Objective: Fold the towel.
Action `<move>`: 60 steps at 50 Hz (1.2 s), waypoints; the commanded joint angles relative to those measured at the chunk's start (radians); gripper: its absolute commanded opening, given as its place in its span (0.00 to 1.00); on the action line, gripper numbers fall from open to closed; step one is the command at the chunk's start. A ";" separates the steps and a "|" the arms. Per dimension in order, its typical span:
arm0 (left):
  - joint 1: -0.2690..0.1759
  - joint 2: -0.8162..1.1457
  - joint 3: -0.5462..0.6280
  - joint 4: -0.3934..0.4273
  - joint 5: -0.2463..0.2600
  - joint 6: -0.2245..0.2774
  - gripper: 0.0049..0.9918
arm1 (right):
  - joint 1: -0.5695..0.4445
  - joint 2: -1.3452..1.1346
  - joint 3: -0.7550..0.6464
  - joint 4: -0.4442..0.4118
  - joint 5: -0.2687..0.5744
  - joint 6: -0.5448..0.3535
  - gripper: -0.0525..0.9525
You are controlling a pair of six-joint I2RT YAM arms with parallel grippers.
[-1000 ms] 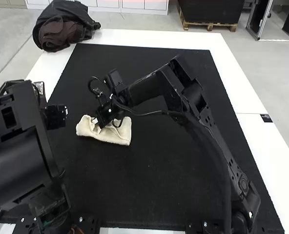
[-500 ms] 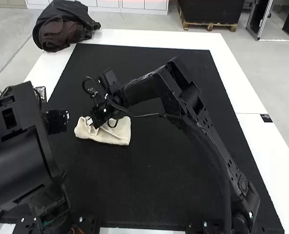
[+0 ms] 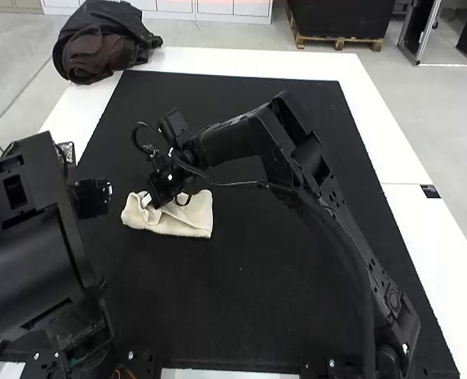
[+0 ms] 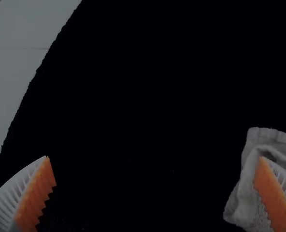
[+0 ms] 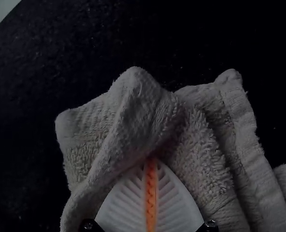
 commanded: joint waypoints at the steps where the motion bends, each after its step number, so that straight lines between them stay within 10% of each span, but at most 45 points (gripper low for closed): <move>1: 0.001 -0.024 0.034 -0.006 0.017 -0.013 0.97 | -0.004 -0.092 0.038 -0.016 -0.027 0.023 0.03; 22: 0.001 -0.102 0.031 -0.073 0.017 -0.016 0.97 | -0.023 -0.123 0.124 -0.138 -0.056 0.069 0.04; 28: 0.001 -0.123 0.034 -0.079 0.016 -0.017 0.97 | -0.055 -0.126 0.189 -0.196 -0.057 0.072 0.21; 40: 0.001 -0.145 0.134 -0.091 0.016 -0.020 0.97 | -0.147 -0.143 0.399 -0.400 -0.059 -0.009 0.96; 60: -0.164 -0.145 0.442 -0.188 -0.032 -0.132 0.97 | -0.282 -0.138 0.920 -0.693 -0.077 -0.006 0.97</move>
